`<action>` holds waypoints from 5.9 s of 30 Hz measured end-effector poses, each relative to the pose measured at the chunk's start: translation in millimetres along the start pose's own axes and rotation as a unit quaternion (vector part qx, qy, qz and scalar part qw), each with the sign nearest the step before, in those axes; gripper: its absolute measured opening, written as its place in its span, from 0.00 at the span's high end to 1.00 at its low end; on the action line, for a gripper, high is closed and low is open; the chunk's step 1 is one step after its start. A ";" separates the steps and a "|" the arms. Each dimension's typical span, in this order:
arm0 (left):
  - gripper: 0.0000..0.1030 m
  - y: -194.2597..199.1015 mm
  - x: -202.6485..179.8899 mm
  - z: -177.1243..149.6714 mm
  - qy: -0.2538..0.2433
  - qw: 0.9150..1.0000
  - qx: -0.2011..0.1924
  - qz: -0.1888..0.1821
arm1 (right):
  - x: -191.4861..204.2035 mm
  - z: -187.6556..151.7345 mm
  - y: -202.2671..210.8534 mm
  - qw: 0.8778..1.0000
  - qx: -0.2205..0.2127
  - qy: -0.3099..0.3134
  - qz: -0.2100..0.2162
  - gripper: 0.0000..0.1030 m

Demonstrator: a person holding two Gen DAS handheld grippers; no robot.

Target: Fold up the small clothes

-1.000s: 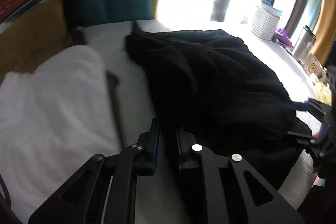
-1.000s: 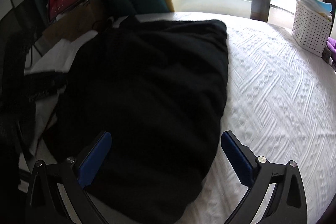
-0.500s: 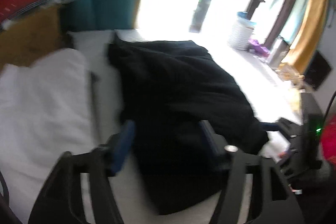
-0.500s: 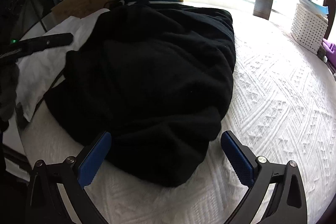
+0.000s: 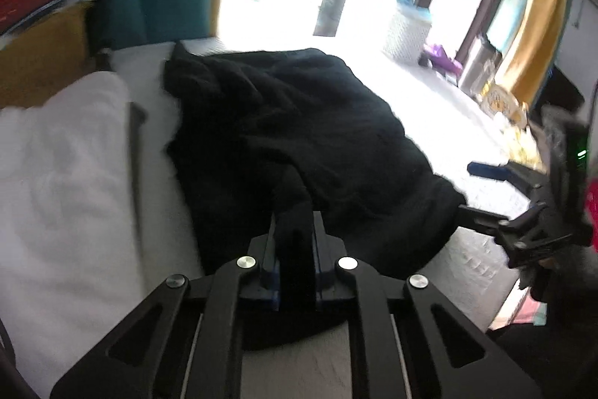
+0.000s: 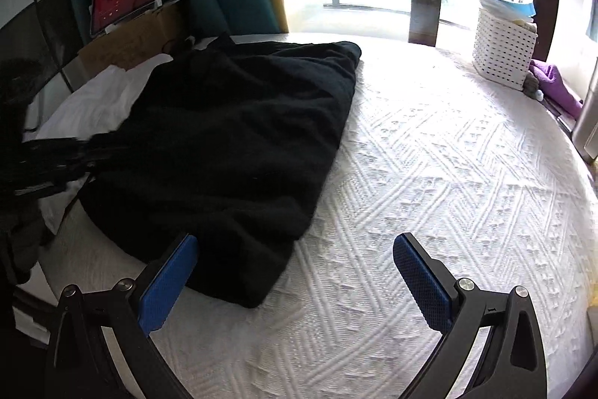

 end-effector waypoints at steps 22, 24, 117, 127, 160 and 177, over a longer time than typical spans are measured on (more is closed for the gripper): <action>0.75 23.1 34.4 8.6 0.046 0.998 0.024 0.018 | -1.1 22.6 -5.2 0.999 0.004 -0.017 0.029 0.00; 0.75 18.0 37.6 15.5 0.045 0.999 0.020 0.020 | -1.7 25.3 -0.5 0.999 0.002 -0.024 0.033 0.00; 0.29 -114.3 136.8 93.9 0.062 0.996 0.069 0.014 | -9.2 179.9 -104.8 0.998 -0.019 -0.055 0.013 0.00; 0.29 -121.9 140.1 96.5 0.064 0.996 0.068 -0.002 | -15.9 187.2 -129.4 0.998 -0.006 -0.063 0.023 0.00; 0.75 -101.5 77.1 125.7 -0.034 0.999 -0.033 -0.010 | 23.8 184.9 -136.1 0.992 -0.012 -0.024 0.123 0.79; 0.75 9.9 26.3 125.1 -0.088 0.984 -0.149 0.049 | 69.1 156.1 -1.2 0.983 -0.136 0.050 0.114 0.79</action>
Point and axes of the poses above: each gripper's, at about its wrist camera, not at the fingertips, and y roughly against the way its jaws point, x to its left, z to its top, the point moved 2 cm from there along -y, roughly the way its jaws point, and after that the axes turned 13 degrees about -y, right-handed, at the moved point
